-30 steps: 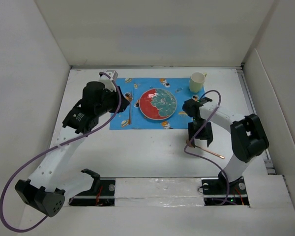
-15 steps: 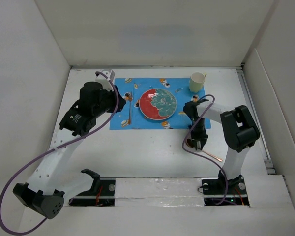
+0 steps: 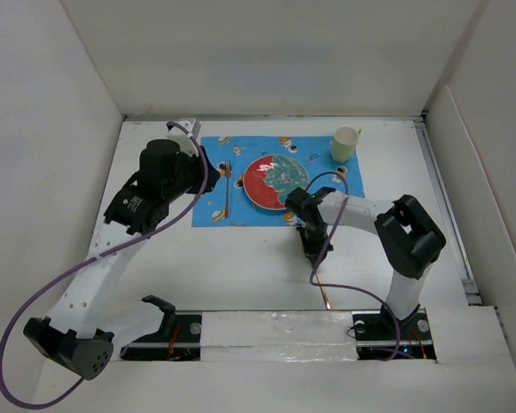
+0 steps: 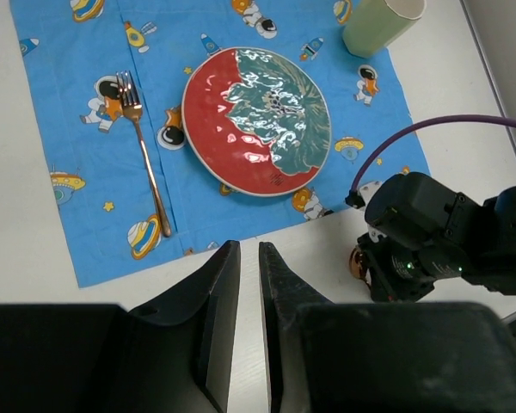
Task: Set the dinner table for one person
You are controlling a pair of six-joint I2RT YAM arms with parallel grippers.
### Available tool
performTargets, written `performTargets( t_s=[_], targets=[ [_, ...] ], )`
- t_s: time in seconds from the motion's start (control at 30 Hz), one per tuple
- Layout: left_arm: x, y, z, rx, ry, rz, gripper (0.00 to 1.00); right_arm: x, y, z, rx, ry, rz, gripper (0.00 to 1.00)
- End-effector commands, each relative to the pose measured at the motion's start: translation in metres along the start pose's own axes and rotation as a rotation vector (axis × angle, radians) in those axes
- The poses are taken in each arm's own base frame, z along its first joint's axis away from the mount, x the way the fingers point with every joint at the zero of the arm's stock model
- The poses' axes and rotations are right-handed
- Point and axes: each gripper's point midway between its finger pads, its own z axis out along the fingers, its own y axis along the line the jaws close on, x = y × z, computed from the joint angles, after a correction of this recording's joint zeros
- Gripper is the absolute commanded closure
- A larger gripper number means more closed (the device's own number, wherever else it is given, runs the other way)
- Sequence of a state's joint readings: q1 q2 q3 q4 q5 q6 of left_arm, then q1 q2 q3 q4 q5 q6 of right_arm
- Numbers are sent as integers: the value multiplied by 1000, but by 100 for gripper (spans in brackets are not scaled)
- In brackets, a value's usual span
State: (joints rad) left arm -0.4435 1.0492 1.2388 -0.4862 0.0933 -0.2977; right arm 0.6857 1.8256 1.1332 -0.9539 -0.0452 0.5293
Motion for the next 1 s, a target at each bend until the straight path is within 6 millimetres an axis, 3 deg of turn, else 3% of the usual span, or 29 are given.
performTargets(
  t_s=[0.0,0.2,0.5,0.63,0.8,0.97],
  targets=[
    [-12,-7,-3,13,-27,-6,87,-62,28,3,-49,-274,87,95],
    [-4,-2,3,-6,10,0,87,-70,33,3,-126,-406,106,70],
    [-5,1,8,-28,20,-2,87,-64,30,21,-70,-437,86,72],
    [-7,3,6,-40,14,-5,87,-47,30,32,8,-452,60,76],
    [-3,7,7,-58,13,-8,87,-37,22,28,50,-482,94,67],
    [-2,9,9,-66,17,-8,87,-29,16,29,52,-471,82,65]
  ],
)
